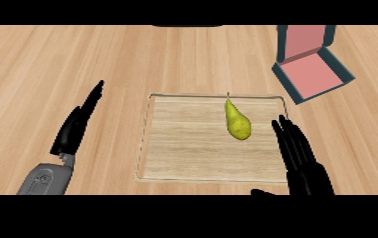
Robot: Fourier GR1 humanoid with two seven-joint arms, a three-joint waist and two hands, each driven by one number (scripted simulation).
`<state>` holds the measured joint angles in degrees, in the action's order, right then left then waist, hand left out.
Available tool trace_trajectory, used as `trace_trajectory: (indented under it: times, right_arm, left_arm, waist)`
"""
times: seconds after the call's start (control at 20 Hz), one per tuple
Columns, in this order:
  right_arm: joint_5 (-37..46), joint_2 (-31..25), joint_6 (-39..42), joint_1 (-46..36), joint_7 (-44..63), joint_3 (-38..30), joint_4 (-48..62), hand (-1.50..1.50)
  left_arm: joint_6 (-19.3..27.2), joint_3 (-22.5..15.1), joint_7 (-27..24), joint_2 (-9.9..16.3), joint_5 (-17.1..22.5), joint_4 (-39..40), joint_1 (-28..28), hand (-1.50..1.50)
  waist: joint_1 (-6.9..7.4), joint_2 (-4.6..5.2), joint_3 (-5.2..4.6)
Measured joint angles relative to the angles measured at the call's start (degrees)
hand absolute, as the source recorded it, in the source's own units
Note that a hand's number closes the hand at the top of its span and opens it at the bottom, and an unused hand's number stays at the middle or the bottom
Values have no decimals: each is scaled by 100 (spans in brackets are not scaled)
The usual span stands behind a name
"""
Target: Pick the pear from the tray and place it in the cardboard box
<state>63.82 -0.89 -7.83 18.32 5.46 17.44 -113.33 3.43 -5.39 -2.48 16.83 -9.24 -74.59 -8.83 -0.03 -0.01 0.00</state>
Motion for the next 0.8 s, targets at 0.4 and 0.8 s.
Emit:
trace_trajectory:
  times: [0.4, 0.8]
  right_arm:
    - [152, -19, -556, -629, -122, -193, 693, -150]
    - [260, 30, -368, -1164, 135, -214, 1262, -150]
  left_arm:
    - [-206, 219, -30, -57, -115, -82, 92, 0]
    - [-308, 376, -45, -235, -305, -43, 31, 0]
  waist:
    - [1, -2, 1]
    - [-1, -2, -1]
